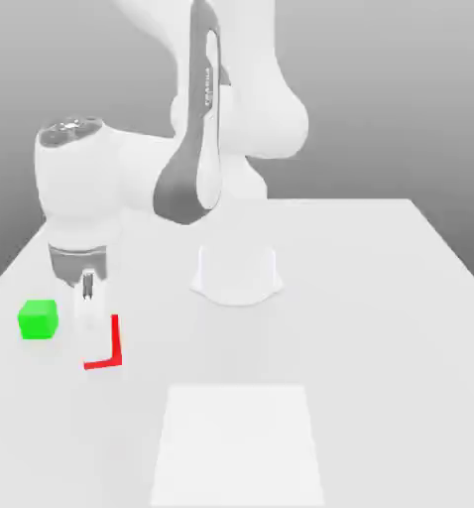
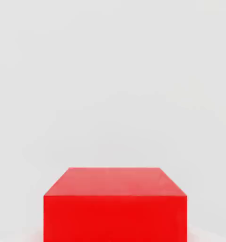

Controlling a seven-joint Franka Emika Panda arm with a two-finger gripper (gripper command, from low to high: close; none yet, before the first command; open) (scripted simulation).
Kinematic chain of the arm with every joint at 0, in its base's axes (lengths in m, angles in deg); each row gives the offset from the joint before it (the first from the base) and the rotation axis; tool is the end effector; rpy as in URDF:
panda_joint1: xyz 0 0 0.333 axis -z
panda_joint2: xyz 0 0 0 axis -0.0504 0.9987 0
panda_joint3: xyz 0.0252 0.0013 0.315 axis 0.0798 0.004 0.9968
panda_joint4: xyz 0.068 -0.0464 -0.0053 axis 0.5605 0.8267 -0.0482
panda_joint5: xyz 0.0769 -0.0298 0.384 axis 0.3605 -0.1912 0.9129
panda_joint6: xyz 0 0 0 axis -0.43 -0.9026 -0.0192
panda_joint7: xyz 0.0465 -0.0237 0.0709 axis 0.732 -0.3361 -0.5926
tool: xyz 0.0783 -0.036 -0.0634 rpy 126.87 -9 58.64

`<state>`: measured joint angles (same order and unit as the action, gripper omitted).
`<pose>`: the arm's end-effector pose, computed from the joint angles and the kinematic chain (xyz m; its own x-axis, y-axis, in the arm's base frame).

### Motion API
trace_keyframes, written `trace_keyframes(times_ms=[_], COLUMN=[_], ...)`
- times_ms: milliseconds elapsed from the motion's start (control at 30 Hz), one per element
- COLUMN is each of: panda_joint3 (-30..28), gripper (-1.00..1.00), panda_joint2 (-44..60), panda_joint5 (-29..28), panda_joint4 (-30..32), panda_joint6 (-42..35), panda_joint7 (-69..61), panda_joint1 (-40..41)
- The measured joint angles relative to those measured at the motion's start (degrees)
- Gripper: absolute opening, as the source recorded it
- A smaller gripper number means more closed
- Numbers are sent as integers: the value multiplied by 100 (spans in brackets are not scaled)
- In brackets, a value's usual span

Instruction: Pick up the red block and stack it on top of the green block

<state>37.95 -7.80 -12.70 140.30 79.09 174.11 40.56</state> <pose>0.3018 -0.2234 0.2226 -0.6129 -0.7898 0.0229 -0.7899 0.6132 0.0088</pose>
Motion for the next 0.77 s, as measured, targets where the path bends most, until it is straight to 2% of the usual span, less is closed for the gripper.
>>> trace_keyframes(times_ms=[400, 533, 633, 667, 767], panda_joint3=[-1313, -1469, -1354, -1297, -1297], gripper=[-100, -100, -100, 100, 100], panda_joint2=[-433, 88, 689, 837, 837], panda_joint5=[-89, 150, 597, 731, 730], panda_joint4=[-10, -38, -62, -68, -68], panda_joint6=[-374, 124, 681, 819, 820], panda_joint7=[-412, -625, -945, -1040, -1040], panda_joint1=[1525, 1620, 1637, 1660, 1659])
